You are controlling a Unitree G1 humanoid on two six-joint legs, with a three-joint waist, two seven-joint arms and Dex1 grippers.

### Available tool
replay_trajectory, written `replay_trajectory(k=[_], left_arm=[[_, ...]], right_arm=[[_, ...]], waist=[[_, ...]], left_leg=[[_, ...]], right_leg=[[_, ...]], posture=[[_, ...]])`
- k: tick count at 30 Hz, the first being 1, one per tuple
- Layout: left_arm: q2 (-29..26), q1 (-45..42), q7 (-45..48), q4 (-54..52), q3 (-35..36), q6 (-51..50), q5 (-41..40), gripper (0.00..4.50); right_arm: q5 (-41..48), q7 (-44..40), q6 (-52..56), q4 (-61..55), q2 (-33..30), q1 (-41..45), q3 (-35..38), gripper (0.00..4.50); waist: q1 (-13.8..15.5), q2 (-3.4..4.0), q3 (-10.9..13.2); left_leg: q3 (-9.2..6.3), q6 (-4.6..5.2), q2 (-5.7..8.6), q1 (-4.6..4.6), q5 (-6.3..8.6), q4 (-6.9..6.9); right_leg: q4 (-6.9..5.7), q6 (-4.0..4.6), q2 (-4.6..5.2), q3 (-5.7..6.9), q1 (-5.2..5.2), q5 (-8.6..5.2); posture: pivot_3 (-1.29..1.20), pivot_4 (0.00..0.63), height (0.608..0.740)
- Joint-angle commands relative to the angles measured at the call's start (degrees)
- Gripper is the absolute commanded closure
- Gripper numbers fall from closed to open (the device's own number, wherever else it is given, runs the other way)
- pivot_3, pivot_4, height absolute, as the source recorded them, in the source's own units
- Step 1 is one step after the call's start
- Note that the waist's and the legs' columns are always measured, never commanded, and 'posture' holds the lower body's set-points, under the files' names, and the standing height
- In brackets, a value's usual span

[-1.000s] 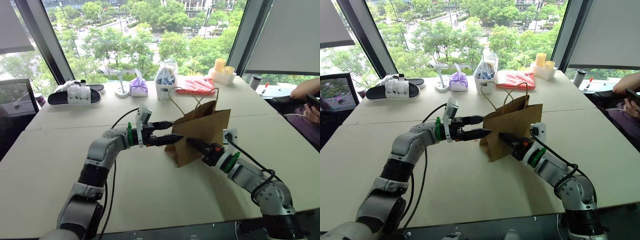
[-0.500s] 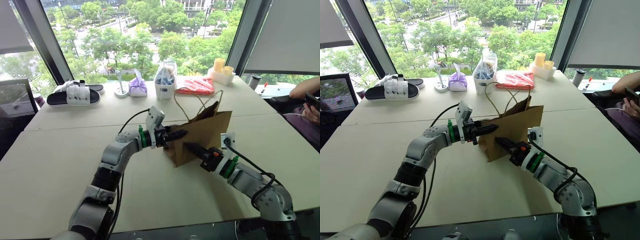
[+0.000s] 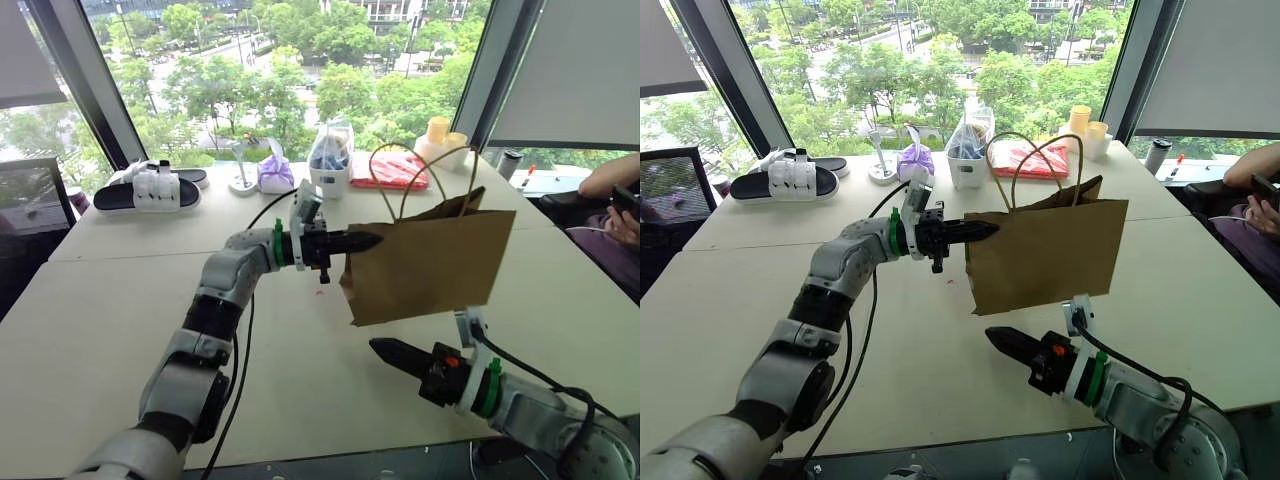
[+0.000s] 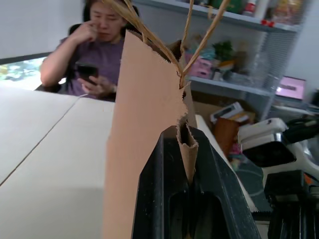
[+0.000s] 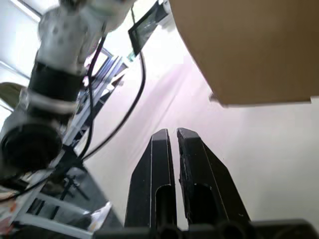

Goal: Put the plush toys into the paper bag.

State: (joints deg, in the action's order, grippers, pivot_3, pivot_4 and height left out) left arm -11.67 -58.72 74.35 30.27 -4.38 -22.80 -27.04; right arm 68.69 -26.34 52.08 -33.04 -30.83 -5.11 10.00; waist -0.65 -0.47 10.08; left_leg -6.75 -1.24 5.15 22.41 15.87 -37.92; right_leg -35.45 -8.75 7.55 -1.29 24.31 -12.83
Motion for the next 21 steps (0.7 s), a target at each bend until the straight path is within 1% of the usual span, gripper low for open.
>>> replay_trajectory(k=[1, 4, 7, 8, 10, 12, 16, 17, 18, 21], left_arm=[[1.03, -4.03, 5.69, 10.27, -2.27, 7.58, 4.26, 4.46], [2.66, -6.56, 6.72, 19.11, -2.59, 14.29, 7.59, 4.46], [3.89, -8.25, 6.69, 24.88, -1.99, 19.45, 9.71, 4.46], [4.22, -8.77, 6.51, 26.51, -1.59, 20.77, 10.15, 4.23], [4.40, -9.62, 6.89, 28.53, -1.02, 22.19, 10.72, 3.61], [4.07, -10.12, 7.90, 28.85, -0.49, 22.09, 10.71, 2.74], [2.42, -8.66, 8.15, 26.16, -0.04, 22.11, 11.48, 0.74], [1.79, -8.10, 6.77, 25.36, 0.08, 22.43, 12.00, 0.22], [0.84, -7.25, 5.98, 23.96, 0.50, 21.98, 11.95, 0.06], [-2.84, -3.17, 1.25, 17.84, 3.26, 17.58, 10.42, 0.06]], right_arm=[[1.02, 0.71, -0.76, -3.47, -0.50, -2.10, 0.37, 4.28], [1.13, 2.29, -1.61, -4.89, 0.06, -4.16, 0.82, 4.28], [1.22, 3.57, -2.44, -6.24, 0.39, -5.92, 1.06, 4.28], [1.27, 3.92, -2.80, -6.55, 0.44, -6.53, 1.11, 4.28], [0.98, 4.35, -3.44, -6.89, 0.30, -7.47, 1.17, 4.28], [0.77, 4.39, -3.94, -6.90, -0.06, -7.86, 1.17, 4.28], [0.47, 3.73, -4.21, -5.28, -1.30, -6.35, 1.48, 4.28], [0.24, 3.33, -4.19, -4.55, -1.89, -5.58, 1.72, 4.28], [-0.23, 2.80, -4.11, -4.00, -3.04, -4.98, 2.25, 4.28], [-2.58, 0.76, -3.57, -2.52, -8.70, -3.79, 5.18, 4.28]], waist=[[0.07, -0.01, 0.00], [0.10, -0.03, 0.02], [0.21, -0.06, 0.03], [0.22, -0.08, 0.04], [0.27, -0.08, 0.04], [0.21, -0.08, 0.05], [-0.08, -0.08, 0.05], [-0.12, -0.08, 0.05], [-0.15, -0.08, 0.05], [-0.11, -0.06, 0.03]], left_leg=[[0.00, 0.00, 0.00, 0.00, 0.00, -0.01], [0.00, 0.00, 0.01, 0.00, 0.00, -0.03], [-0.01, 0.01, 0.01, 0.00, 0.00, -0.03], [-0.01, 0.01, 0.01, 0.00, 0.01, -0.03], [-0.01, 0.01, 0.01, 0.01, 0.01, -0.04], [-0.01, 0.01, 0.01, 0.01, 0.01, -0.04], [-0.01, 0.03, 0.00, 0.00, 0.02, -0.04], [-0.01, 0.03, -0.01, 0.00, 0.02, -0.04], [-0.01, 0.03, -0.01, 0.00, 0.02, -0.04], [-0.01, 0.03, -0.02, -0.03, 0.02, -0.04]], right_leg=[[0.00, 0.00, 0.01, 0.00, -0.01, 0.00], [0.01, 0.00, 0.01, 0.00, -0.04, 0.00], [0.00, -0.01, 0.01, 0.01, -0.03, 0.00], [0.01, -0.01, 0.01, 0.01, -0.03, 0.00], [0.02, -0.01, 0.02, 0.01, -0.05, 0.00], [0.01, -0.02, 0.02, 0.01, -0.05, 0.00], [0.00, -0.03, 0.01, 0.01, -0.05, 0.00], [-0.01, -0.03, 0.01, 0.01, -0.03, 0.00], [-0.03, -0.03, 0.00, 0.01, -0.03, 0.00], [-0.04, -0.03, 0.01, 0.00, -0.03, 0.00]], posture=[[0.00, 0.150, 0.740], [0.00, 0.150, 0.740], [0.00, 0.150, 0.740], [0.00, 0.150, 0.740], [0.00, 0.150, 0.740], [0.00, 0.150, 0.740], [0.00, 0.150, 0.740], [0.00, 0.150, 0.740], [0.00, 0.150, 0.740], [0.00, 0.150, 0.740]])
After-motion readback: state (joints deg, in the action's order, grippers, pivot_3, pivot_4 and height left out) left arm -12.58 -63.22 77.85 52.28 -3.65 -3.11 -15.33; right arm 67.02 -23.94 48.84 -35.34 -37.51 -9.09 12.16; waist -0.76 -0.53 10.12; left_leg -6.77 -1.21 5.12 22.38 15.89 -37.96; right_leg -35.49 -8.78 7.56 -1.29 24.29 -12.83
